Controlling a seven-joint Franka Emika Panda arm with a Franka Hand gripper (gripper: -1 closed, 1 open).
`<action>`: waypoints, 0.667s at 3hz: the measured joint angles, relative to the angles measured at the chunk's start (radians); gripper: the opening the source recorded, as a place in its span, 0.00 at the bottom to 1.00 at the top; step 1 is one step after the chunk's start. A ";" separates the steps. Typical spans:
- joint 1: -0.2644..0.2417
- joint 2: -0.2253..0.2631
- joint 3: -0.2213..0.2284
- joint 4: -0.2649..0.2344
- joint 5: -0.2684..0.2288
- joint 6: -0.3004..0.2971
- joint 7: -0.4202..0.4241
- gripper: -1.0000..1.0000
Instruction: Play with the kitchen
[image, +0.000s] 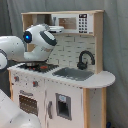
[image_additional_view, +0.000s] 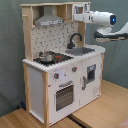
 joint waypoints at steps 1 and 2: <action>0.066 -0.002 -0.057 -0.047 -0.003 0.034 -0.017 0.00; 0.140 -0.002 -0.115 -0.084 -0.005 0.036 -0.035 0.00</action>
